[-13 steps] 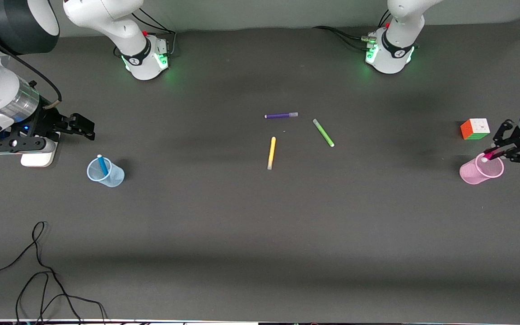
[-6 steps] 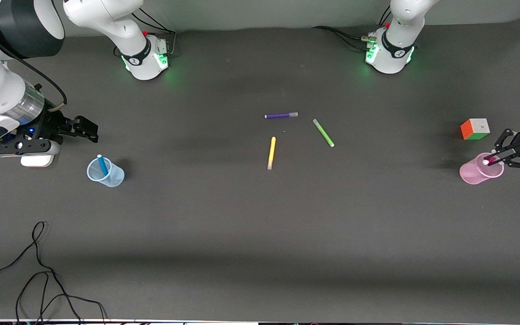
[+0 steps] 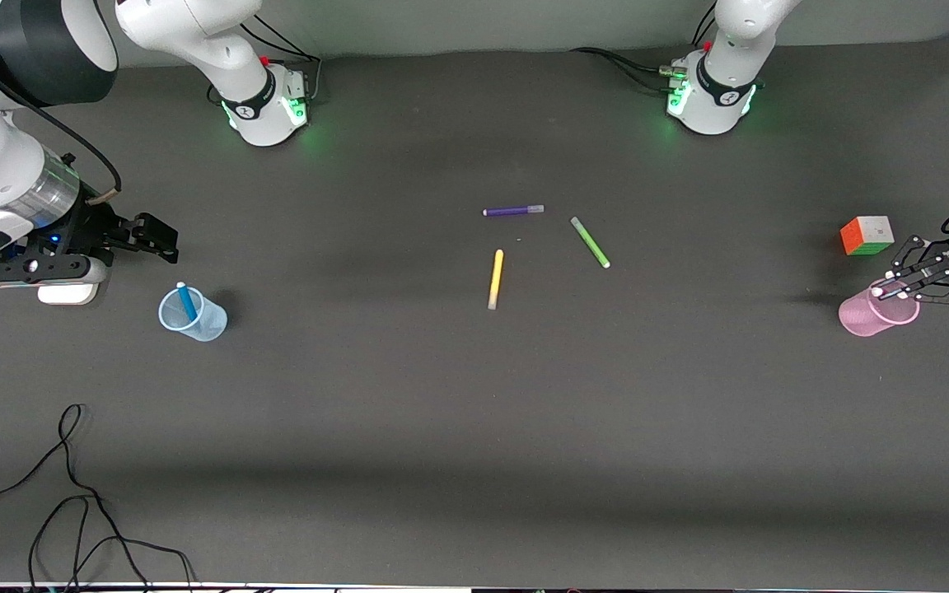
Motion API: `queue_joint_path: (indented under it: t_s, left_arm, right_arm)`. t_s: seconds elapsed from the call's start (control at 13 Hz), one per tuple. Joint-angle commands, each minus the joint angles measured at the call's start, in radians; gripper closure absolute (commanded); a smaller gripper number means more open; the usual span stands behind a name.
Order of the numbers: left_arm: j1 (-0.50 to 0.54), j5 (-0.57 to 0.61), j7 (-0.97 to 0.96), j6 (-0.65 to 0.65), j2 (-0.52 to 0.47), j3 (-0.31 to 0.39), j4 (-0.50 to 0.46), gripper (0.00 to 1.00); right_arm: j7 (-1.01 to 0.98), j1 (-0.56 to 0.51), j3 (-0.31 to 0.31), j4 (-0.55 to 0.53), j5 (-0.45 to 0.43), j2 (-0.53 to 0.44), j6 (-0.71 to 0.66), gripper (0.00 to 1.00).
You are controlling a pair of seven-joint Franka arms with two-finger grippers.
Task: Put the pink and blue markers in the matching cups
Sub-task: 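Open the left gripper to drop the pink marker into the pink cup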
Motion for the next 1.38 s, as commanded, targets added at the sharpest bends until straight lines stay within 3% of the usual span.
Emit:
queue_joint_path:
  t_s: [0.0, 0.08, 0.15, 0.62, 0.92, 1.08, 1.31]
  left_arm:
    - [0.019, -0.033, 0.035, -0.056, 0.045, -0.014, 0.042, 0.81]
    - [0.019, -0.035, 0.035, -0.065, 0.059, -0.014, 0.048, 0.32]
    - [0.021, -0.035, 0.035, -0.068, 0.062, -0.014, 0.049, 0.01]
    - [0.013, -0.039, 0.012, -0.08, 0.049, -0.015, 0.091, 0.0]
    - [-0.052, 0.027, -0.288, -0.078, -0.1, -0.017, 0.106, 0.0]
    - [-0.108, 0.121, -0.53, -0.071, -0.212, -0.018, 0.106, 0.0]
    - [-0.239, 0.292, -0.961, -0.079, -0.373, -0.02, 0.108, 0.0]
  right_arm:
    - [-0.011, 0.004, -0.002, -0.004, 0.003, -0.014, 0.008, 0.0]
    - [-0.011, 0.004, -0.002, -0.003, 0.013, -0.019, 0.01, 0.0]
    - [-0.011, 0.002, -0.004, 0.002, 0.027, -0.022, 0.011, 0.0]
    - [-0.045, 0.002, -0.018, 0.031, 0.046, -0.046, -0.038, 0.0]
    - [-0.048, 0.002, -0.018, 0.04, 0.046, -0.072, -0.081, 0.0]
    - [-0.048, -0.02, -0.002, 0.043, 0.046, -0.077, -0.082, 0.0]
    - [-0.049, -0.183, 0.154, 0.037, 0.047, -0.095, -0.092, 0.0]
